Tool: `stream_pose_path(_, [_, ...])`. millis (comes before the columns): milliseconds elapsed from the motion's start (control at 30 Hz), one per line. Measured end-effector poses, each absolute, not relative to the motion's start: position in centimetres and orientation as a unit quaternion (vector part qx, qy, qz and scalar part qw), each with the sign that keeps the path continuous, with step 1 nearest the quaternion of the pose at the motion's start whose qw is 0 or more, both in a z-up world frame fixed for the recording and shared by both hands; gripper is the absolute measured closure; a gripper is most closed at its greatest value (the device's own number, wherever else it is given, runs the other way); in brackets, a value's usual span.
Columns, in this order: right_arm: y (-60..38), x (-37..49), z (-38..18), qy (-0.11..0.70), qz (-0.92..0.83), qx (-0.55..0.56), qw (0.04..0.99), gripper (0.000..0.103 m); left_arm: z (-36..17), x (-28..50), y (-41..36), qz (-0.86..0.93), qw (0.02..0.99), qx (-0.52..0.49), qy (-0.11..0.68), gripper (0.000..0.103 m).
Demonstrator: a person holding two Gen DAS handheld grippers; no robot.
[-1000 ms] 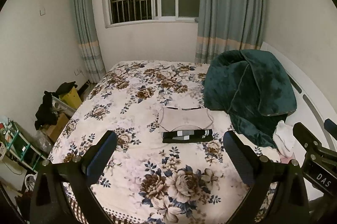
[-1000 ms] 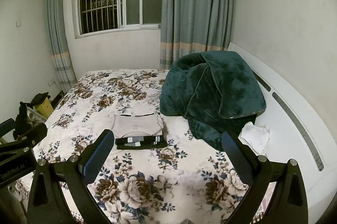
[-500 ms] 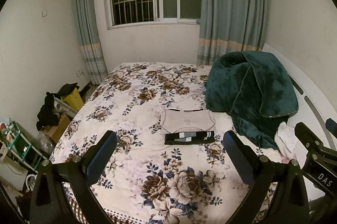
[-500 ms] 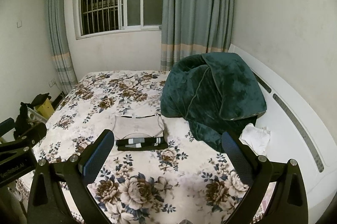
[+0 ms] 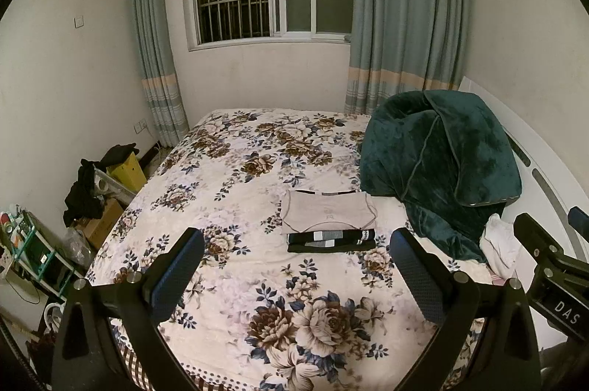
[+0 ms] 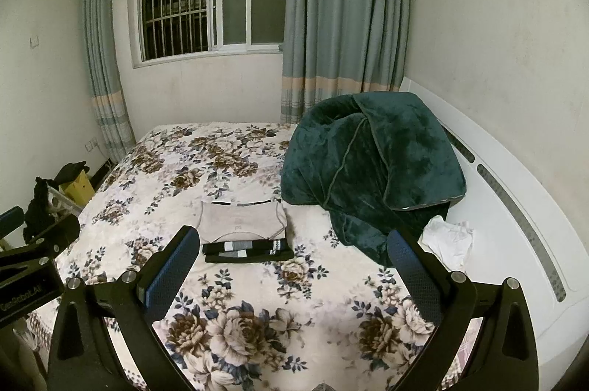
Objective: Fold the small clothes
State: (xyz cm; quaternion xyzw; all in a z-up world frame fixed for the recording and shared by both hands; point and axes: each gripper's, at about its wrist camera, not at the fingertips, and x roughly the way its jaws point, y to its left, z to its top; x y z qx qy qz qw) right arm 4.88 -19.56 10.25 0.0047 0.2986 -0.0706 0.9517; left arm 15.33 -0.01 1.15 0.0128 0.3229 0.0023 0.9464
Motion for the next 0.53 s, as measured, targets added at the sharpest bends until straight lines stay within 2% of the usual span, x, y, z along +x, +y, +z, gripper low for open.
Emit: stream_pose_path(533, [-19.35, 5.03, 10.36, 0.297, -0.071, 0.004, 0.952, 0.000, 1.40, 15.37, 0.19, 0.003, 0.948, 0.012, 0.318, 0.000])
